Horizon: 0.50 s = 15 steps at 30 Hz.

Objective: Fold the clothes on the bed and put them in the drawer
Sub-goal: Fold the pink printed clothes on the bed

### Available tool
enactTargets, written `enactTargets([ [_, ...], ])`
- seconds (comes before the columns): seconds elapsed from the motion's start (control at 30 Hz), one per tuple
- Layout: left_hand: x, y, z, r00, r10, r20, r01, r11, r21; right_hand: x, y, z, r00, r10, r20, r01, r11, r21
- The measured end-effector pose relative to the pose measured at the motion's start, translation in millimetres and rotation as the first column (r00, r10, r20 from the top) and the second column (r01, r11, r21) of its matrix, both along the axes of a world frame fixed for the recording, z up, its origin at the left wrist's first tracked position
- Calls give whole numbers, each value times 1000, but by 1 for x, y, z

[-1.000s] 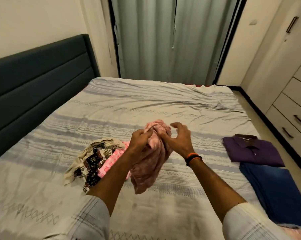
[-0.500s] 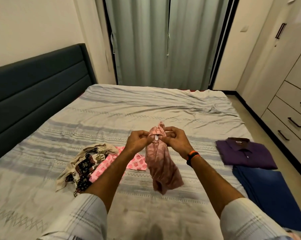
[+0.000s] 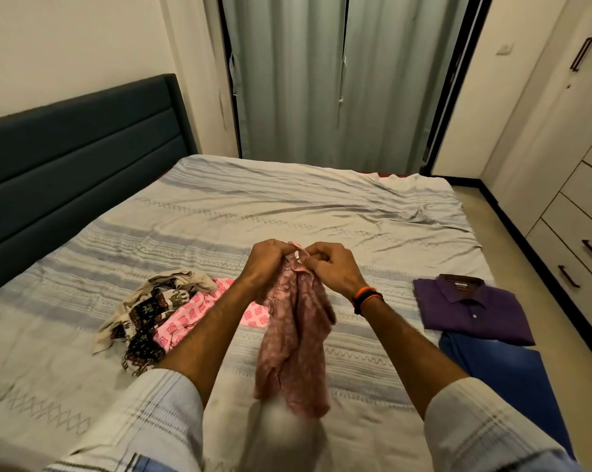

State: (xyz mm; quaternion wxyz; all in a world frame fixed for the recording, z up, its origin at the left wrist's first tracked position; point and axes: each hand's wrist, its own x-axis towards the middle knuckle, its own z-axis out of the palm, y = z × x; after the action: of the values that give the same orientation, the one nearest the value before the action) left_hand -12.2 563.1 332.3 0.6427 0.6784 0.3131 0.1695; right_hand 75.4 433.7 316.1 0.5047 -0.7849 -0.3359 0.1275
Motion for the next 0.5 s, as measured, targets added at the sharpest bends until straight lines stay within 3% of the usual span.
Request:
enactTargets([
  [0.13,7,-1,-5,999,-14,-46,16,998,58,11,-7,-6,999,12,-30,-12,1000,3],
  [0.27,15,4,-3,999,-12,-37,18,984,177,16,-10,-6,980,109,-165,-110,994,4],
  [0.4,27,15,5,999,43,-26,-40,993,109,19,-8,-6,989,122,86,-96,962,-255],
  [0.5,23,23,14,998,-63,-28,64,996,56,21,-1,-5,983,-10,186,44,983,-176],
])
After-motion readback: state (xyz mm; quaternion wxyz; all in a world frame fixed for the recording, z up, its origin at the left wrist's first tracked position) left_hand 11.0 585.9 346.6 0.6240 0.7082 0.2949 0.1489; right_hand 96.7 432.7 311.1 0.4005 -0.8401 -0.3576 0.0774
